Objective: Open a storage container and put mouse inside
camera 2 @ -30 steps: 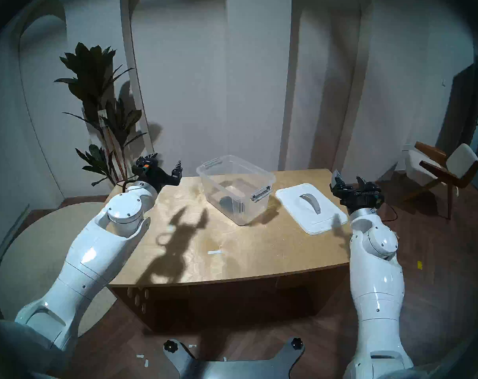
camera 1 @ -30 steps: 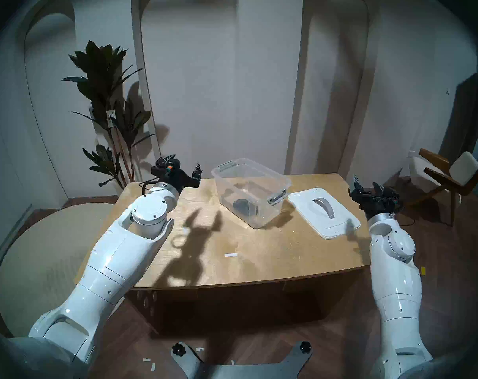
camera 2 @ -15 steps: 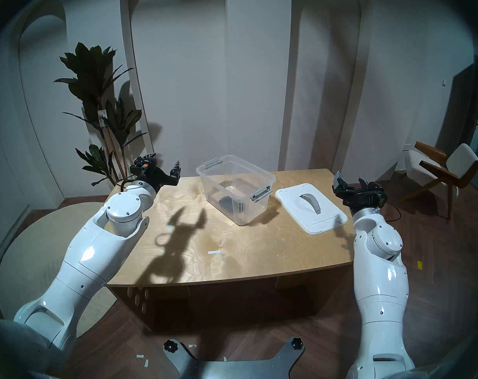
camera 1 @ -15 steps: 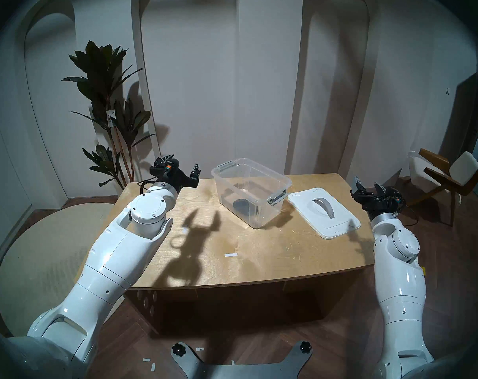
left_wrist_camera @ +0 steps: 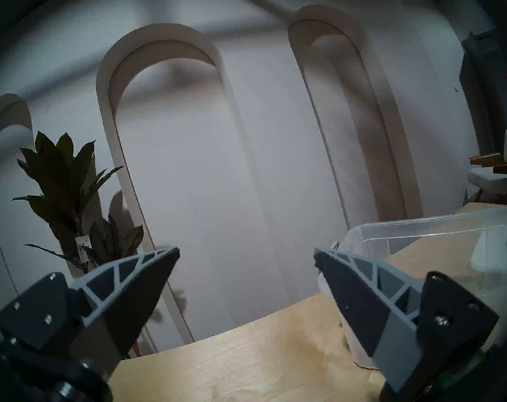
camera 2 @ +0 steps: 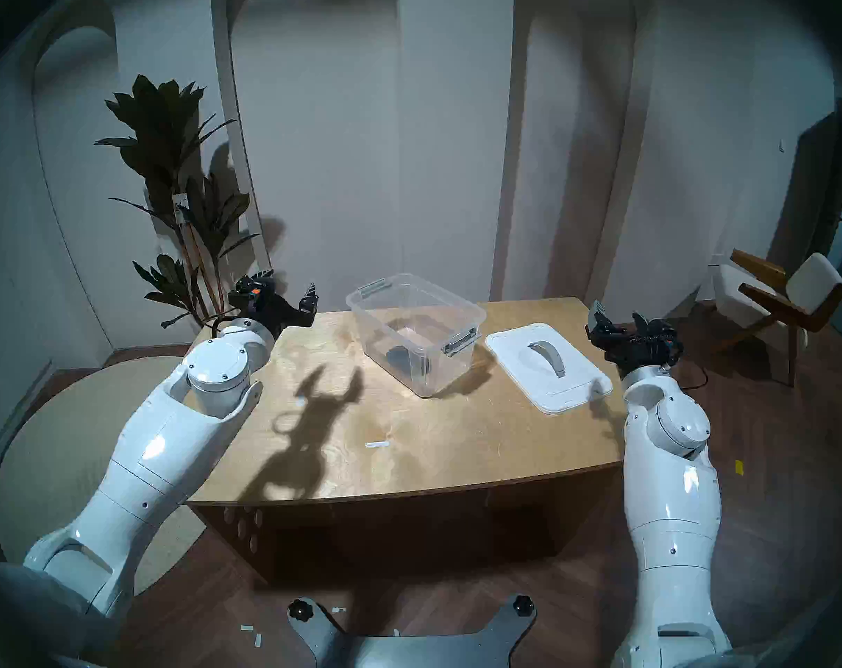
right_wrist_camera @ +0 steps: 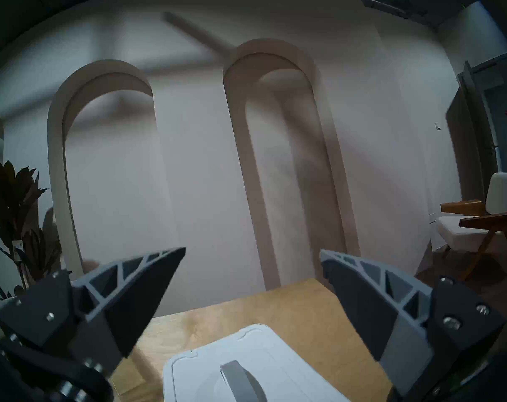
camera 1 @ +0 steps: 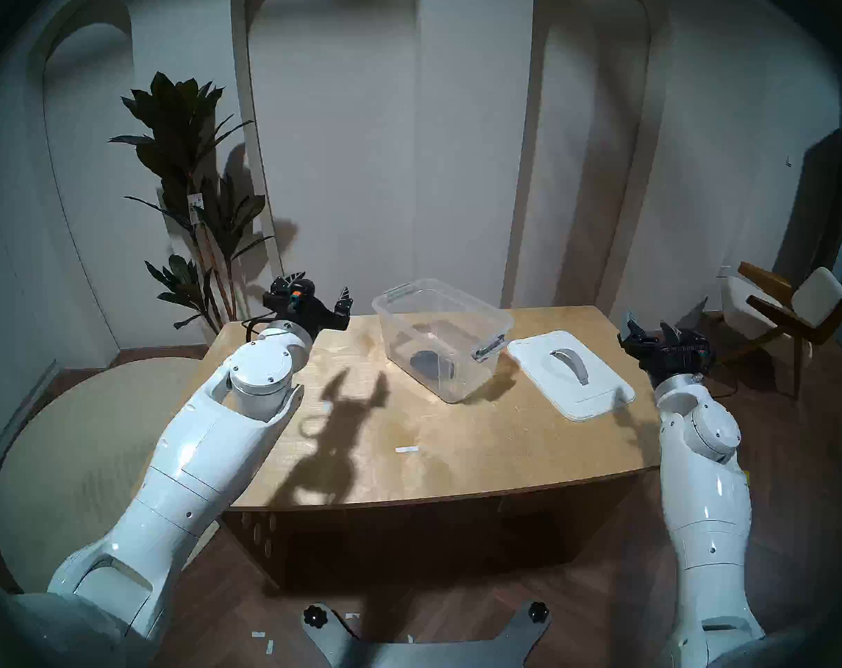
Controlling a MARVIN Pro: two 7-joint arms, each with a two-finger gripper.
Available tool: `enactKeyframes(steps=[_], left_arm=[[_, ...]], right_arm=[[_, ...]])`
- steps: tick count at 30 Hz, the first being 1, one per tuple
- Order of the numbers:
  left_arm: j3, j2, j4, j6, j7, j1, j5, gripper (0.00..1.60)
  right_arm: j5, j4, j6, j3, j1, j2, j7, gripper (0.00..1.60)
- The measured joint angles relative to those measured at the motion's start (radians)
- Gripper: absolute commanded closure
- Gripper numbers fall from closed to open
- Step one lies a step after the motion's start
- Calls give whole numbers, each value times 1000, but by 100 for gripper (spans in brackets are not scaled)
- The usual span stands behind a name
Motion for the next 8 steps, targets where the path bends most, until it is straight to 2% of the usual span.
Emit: enactKeyframes(steps=[8], left_arm=[[0,0,0,0,0,0,1,0]], right_arm=[[0,0,0,0,0,0,1,0]])
